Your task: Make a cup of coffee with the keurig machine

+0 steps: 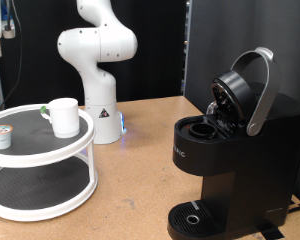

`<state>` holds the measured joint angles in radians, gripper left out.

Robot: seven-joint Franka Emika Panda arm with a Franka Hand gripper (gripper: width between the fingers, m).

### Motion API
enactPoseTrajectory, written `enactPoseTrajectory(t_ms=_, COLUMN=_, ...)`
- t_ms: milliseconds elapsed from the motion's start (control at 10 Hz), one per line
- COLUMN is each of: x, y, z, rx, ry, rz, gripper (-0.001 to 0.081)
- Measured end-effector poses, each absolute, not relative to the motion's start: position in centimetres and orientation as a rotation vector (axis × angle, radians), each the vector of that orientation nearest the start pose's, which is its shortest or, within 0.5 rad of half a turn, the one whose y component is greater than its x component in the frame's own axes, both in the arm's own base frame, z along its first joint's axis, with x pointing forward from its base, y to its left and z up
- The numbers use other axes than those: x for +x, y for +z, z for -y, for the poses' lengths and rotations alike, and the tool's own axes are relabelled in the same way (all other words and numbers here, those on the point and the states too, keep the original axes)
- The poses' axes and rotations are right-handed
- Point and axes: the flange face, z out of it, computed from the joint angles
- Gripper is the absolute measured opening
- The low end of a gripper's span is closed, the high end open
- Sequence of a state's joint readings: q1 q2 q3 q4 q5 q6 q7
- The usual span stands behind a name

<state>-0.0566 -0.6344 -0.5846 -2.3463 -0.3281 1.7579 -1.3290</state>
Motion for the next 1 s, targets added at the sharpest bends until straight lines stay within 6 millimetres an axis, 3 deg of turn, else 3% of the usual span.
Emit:
enactPoseTrajectory(t_ms=400, x=28.3, y=50.6, z=28.0, rx=-2.827, ry=0.009, rz=1.362, gripper=0.0802)
enactPoseTrajectory(t_ms=1000, x=29.3, y=44.6, z=27.6, rx=-2.869, ry=-0.077, rz=1.352, gripper=0.0802)
